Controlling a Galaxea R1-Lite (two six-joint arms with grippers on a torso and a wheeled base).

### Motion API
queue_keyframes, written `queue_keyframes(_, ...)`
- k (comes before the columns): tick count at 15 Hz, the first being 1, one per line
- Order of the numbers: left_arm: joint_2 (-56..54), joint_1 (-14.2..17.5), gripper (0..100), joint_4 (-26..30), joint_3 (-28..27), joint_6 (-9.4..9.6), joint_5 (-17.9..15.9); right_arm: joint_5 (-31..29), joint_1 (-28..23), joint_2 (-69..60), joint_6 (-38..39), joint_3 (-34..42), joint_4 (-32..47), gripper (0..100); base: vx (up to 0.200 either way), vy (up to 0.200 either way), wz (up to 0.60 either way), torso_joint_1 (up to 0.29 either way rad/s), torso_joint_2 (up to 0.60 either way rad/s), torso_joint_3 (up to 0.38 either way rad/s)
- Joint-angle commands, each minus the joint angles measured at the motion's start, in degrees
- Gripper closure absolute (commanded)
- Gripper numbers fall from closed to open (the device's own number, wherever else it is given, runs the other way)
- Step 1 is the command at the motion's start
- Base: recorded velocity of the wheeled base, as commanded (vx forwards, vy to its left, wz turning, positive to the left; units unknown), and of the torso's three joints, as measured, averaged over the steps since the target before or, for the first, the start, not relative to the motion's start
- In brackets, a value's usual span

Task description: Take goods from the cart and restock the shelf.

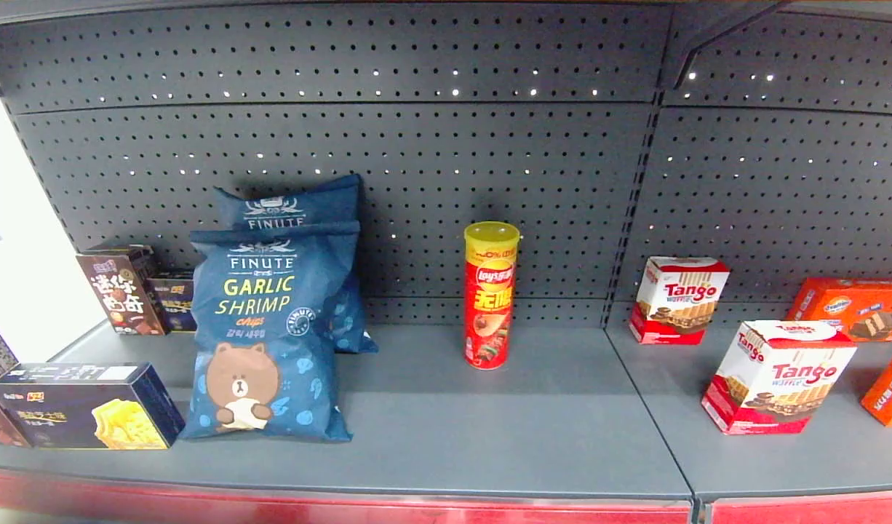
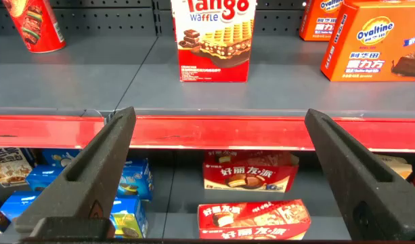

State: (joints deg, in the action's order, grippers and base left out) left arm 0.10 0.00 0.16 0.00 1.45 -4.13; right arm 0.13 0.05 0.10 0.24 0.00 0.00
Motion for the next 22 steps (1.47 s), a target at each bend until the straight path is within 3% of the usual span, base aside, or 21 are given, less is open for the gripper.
queue_keyframes(1, 0.08, 0.0, 0, 0.02, 0.0, 0.04, -0.09, 0.04, 0.04, 0.08, 0.02, 0.0, 0.0, 0, 0.0, 0.0, 0.0, 0.0, 0.0, 0.0)
queue_keyframes(4, 0.08, 0.0, 0, 0.02, 0.0, 0.04, -0.09, -0.05, 0.04, 0.08, 0.02, 0.0, 0.0, 0, 0.0, 0.0, 0.0, 0.0, 0.0, 0.0)
queue_keyframes(22, 0.08, 0.0, 0, 0.02, 0.0, 0.13, 0.0, -0.13, -0.05, 0.08, 0.02, 0.0, 0.09, 0, 0.0, 0.0, 0.6, 0.003, 0.0, 0.003)
